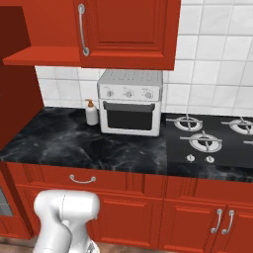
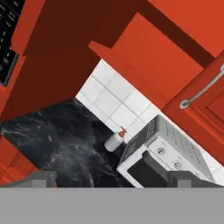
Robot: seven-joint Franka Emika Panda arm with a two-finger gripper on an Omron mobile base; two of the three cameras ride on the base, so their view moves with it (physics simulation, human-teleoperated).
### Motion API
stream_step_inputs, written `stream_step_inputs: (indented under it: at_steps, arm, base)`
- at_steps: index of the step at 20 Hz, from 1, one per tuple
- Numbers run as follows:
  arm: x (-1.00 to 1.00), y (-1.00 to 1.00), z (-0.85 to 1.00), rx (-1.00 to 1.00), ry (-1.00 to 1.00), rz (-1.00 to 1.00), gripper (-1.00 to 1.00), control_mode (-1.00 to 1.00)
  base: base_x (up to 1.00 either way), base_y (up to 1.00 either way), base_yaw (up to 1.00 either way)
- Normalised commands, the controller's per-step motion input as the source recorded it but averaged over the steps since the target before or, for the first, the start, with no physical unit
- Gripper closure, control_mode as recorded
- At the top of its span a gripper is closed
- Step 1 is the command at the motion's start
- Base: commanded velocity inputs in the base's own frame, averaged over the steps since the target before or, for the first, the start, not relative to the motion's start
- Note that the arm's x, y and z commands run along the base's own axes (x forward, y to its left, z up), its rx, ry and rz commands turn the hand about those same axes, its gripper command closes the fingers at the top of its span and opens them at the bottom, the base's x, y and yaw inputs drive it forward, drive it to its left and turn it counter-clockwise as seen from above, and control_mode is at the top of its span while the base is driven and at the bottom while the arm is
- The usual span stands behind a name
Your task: Close all open cabinet doors.
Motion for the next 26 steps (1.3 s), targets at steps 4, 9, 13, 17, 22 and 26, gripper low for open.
stream_step_inputs:
  at_steps: [4,9,13,17,22,26]
  arm:
    - [-0.58,0.39,0.36,-0.28,-0.19,0.20,-1.00,-1.00]
    - [-0.60,0.50,0.41,-0.28,-0.08,0.14,-1.00,-1.00]
    - [-0.57,0.58,0.39,-0.27,-0.04,0.11,-1.00,-1.00]
    - [-0.42,0.58,0.28,-0.24,-0.01,0.09,-1.00,-1.00]
    - [-0.10,0.56,0.06,-0.19,0.00,0.09,-1.00,-1.00]
    - [0.12,0.56,0.00,-0.15,0.00,0.09,-1.00,-1.00]
  base:
    - [0.00,0.00,0.00]
    - [0.00,0.00,0.00]
    - [0.00,0.00,0.00]
    - [0.00,0.00,0.00]
    - [0.00,0.00,0.00]
    - [0.00,0.00,0.00]
